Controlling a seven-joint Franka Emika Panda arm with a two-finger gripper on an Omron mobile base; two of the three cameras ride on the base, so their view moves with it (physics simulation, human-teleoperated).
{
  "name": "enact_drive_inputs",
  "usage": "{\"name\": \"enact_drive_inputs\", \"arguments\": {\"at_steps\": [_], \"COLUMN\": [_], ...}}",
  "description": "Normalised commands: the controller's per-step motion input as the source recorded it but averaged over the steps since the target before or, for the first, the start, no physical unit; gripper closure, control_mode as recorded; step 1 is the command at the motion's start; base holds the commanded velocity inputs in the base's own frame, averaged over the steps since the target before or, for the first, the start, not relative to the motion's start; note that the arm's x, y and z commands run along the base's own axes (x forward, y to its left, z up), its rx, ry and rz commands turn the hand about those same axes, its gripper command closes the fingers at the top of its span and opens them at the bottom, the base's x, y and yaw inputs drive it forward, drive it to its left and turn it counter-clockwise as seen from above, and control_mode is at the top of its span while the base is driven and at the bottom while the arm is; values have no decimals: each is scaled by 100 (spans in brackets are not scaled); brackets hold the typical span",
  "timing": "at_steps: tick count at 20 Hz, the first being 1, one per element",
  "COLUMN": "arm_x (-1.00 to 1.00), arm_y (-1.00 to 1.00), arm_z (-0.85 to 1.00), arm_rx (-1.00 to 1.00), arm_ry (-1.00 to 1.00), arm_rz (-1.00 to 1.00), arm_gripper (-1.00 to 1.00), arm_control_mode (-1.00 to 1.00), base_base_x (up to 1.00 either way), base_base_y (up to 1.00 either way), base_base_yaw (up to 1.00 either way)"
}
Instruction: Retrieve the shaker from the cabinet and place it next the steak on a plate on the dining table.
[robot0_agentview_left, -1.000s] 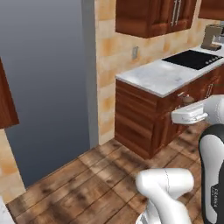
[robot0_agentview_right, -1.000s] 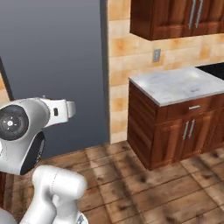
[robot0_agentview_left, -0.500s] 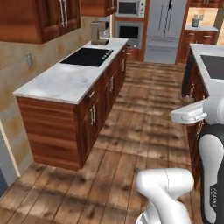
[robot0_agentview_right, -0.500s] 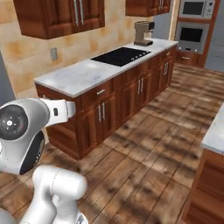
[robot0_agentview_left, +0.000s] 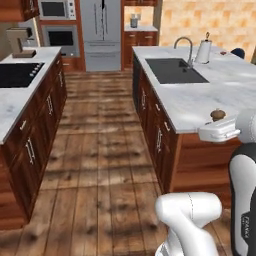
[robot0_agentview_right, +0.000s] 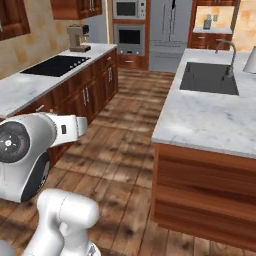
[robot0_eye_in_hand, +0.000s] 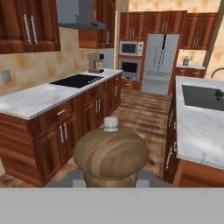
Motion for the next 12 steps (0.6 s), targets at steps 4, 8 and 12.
{"name": "enact_drive_inputs", "arguments": {"at_steps": [4,8,12], "arm_x": [0,0,0], "arm_y": [0,0,0], "arm_z": [0,0,0], "arm_rx": [0,0,0], "arm_ry": [0,0,0], "arm_rz": [0,0,0], "arm_gripper": [100,100,100], "arm_control_mode": [100,100,100], "base_base_x": [79,6,-26], "base_base_y": [-70,-100,-100], "base_base_yaw": [0,0,0]}}
